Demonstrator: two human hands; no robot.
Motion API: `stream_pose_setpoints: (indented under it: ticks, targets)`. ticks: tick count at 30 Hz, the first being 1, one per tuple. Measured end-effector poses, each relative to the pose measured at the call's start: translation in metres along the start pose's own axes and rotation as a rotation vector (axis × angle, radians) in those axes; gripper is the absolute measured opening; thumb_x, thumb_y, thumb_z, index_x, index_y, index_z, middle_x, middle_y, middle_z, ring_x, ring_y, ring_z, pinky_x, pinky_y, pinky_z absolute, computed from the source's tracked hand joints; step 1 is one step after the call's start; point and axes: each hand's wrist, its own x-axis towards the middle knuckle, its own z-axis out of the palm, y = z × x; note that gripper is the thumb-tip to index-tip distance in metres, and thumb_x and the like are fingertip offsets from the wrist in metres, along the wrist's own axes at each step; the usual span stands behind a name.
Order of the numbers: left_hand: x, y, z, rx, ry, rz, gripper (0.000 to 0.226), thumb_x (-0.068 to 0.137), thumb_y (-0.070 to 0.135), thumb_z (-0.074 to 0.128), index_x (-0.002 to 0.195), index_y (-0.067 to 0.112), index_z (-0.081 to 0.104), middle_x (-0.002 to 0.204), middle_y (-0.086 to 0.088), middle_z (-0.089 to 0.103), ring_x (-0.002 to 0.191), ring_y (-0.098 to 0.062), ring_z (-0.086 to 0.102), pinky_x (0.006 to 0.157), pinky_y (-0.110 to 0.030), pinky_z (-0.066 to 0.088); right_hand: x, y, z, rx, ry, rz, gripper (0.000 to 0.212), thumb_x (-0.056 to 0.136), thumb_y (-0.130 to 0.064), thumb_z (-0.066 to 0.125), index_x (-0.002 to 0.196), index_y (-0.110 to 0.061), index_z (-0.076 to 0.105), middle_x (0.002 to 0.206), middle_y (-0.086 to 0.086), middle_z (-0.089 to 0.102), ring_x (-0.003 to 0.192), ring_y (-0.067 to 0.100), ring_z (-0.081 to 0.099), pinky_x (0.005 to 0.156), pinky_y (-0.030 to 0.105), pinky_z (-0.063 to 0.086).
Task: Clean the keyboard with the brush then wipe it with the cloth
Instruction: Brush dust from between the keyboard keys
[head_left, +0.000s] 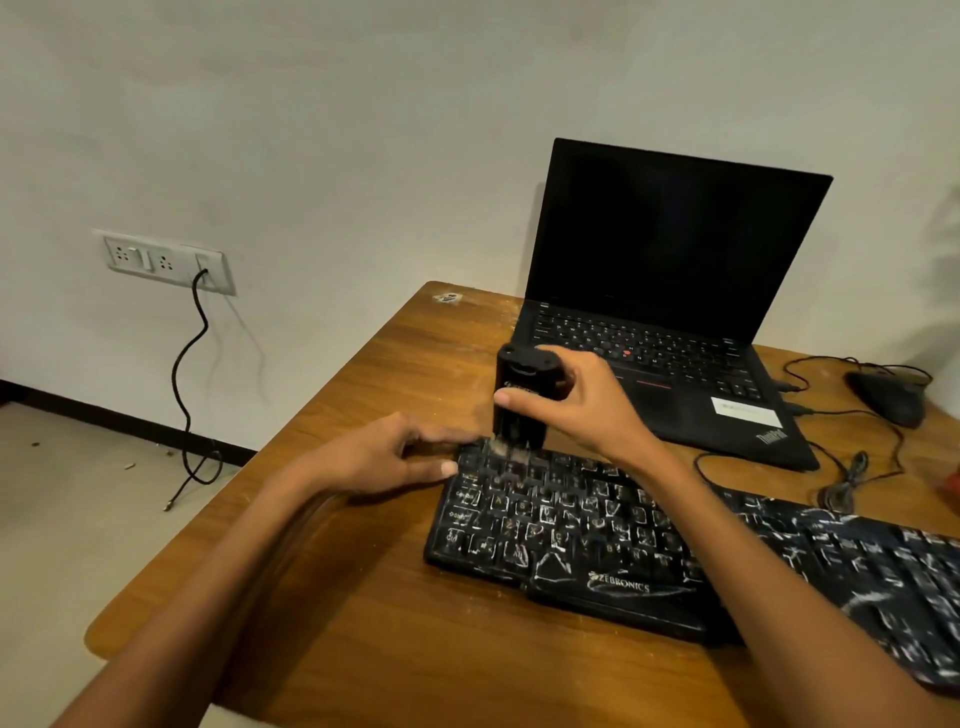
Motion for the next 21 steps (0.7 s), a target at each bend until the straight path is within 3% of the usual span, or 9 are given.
stream_pose_setpoints:
  ticks: [3,7,10,13,15,18,21]
  targets:
    - [-0.004,0.000,0.003,-0.006,0.021,-0.015,0.038,0.091,0.037,0.048,0.116,0.059,0.031,0.131,0.013,0.046,0.108,-0.008,0.049,0.086,-0.025,0.043,-0.006,-0.005,-0.008,0.017,0.046,-0.028,0.029,0.073,-0.035,0.074,0.092,-0.015,0.065,0.084,0.002,0.067,0.081,0.016,0.062,0.072,0.027,0.049]
    - [0.002,0.009,0.006,-0.080,0.123,0.056,0.033,0.092,0.025,0.049,0.121,0.041,0.046,0.121,0.013,0.054,0.104,0.001,0.051,0.089,-0.020,0.042,-0.024,-0.019,-0.006,0.202,-0.030,-0.067,0.035,0.072,-0.033,0.073,0.097,-0.009,0.065,0.091,0.011,0.068,0.089,0.021,0.064,0.080,0.033,0.051]
    - [0.005,0.017,0.010,-0.076,0.115,0.099,0.026,0.092,0.017,0.050,0.093,0.042,0.054,0.099,0.020,0.058,0.085,0.019,0.050,0.077,-0.006,0.039,-0.035,-0.020,0.000,0.170,-0.098,-0.058,0.032,0.072,-0.031,0.074,0.098,-0.015,0.065,0.089,0.001,0.068,0.085,0.013,0.064,0.073,0.023,0.050]
    - [0.009,0.008,0.012,-0.102,0.095,0.071,0.028,0.091,0.025,0.051,0.115,0.038,0.054,0.131,0.013,0.051,0.116,0.002,0.045,0.099,-0.024,0.037,-0.043,-0.018,-0.019,0.108,-0.129,-0.021,0.030,0.069,-0.038,0.074,0.092,-0.020,0.064,0.080,-0.006,0.065,0.075,0.006,0.061,0.065,0.014,0.045]
    - [0.010,0.005,0.010,-0.124,0.079,0.049,0.031,0.090,0.025,0.052,0.119,0.037,0.052,0.135,0.011,0.049,0.123,-0.006,0.044,0.103,-0.031,0.035,-0.040,-0.021,-0.030,0.076,-0.116,-0.030,0.027,0.069,-0.040,0.074,0.087,-0.022,0.064,0.080,-0.004,0.066,0.076,0.009,0.061,0.067,0.017,0.046]
    - [0.011,0.006,0.009,-0.177,0.072,0.051,0.023,0.090,0.016,0.053,0.100,0.034,0.062,0.103,0.017,0.066,0.096,0.001,0.060,0.086,-0.017,0.044,-0.031,-0.033,-0.010,0.136,-0.100,-0.068,0.034,0.066,-0.045,0.070,0.092,-0.026,0.062,0.085,-0.006,0.066,0.082,0.008,0.061,0.070,0.017,0.048]
    - [0.010,0.005,0.010,-0.193,0.095,0.017,0.017,0.090,0.012,0.053,0.088,0.025,0.063,0.084,0.013,0.066,0.081,0.000,0.062,0.072,-0.015,0.044,-0.031,-0.038,0.017,0.151,-0.189,-0.093,0.031,0.068,-0.042,0.069,0.096,-0.033,0.060,0.085,-0.010,0.065,0.082,0.005,0.061,0.070,0.016,0.048]
